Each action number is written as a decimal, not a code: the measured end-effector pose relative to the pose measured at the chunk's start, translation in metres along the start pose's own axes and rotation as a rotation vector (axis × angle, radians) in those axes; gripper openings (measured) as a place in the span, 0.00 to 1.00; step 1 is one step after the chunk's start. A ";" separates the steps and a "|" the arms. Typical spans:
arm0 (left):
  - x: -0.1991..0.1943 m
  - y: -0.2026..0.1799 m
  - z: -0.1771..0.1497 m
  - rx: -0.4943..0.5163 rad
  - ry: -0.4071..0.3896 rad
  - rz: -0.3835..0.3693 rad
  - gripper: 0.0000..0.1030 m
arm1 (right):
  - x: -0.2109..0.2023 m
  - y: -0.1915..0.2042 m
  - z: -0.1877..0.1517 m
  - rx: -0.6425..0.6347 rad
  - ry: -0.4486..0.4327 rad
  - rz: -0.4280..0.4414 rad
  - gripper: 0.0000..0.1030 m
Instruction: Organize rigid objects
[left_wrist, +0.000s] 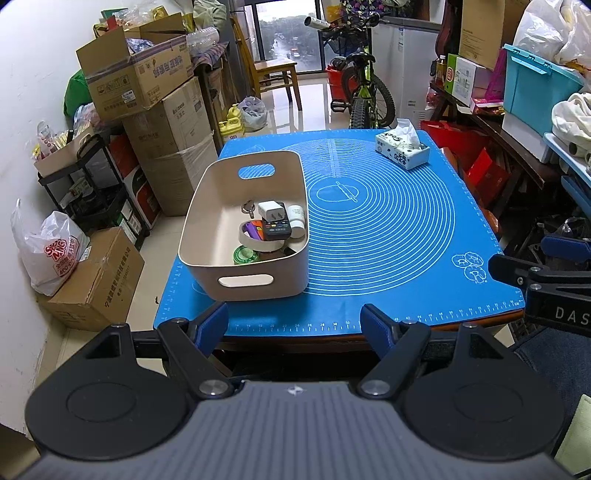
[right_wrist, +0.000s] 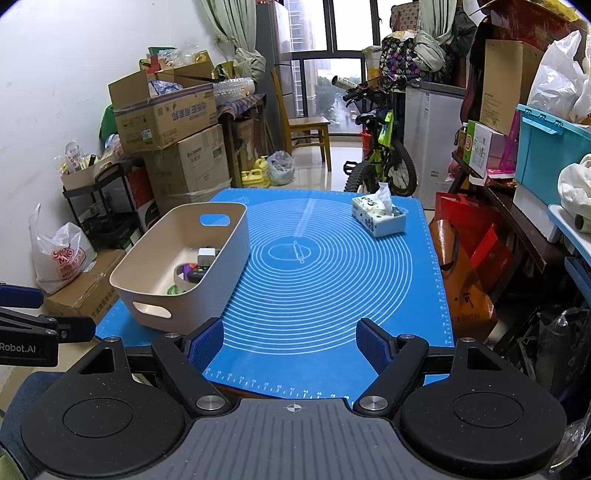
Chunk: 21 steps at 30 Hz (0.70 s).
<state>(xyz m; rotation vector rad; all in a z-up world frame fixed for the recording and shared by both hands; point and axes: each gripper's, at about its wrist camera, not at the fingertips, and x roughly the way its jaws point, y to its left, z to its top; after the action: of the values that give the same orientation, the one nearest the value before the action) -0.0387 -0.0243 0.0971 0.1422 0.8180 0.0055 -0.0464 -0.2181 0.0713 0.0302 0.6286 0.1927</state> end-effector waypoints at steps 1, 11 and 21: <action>0.000 -0.001 0.000 0.001 0.000 0.000 0.76 | 0.000 0.000 -0.001 0.000 0.000 -0.001 0.79; -0.001 -0.006 0.001 0.003 -0.001 -0.004 0.76 | -0.001 0.000 -0.001 0.001 0.002 0.000 0.79; -0.002 -0.006 0.000 0.004 -0.001 -0.005 0.76 | -0.001 -0.001 -0.001 0.001 0.000 -0.001 0.79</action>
<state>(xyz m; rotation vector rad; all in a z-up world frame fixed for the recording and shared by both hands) -0.0397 -0.0303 0.0976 0.1440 0.8173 -0.0009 -0.0478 -0.2188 0.0712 0.0307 0.6292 0.1915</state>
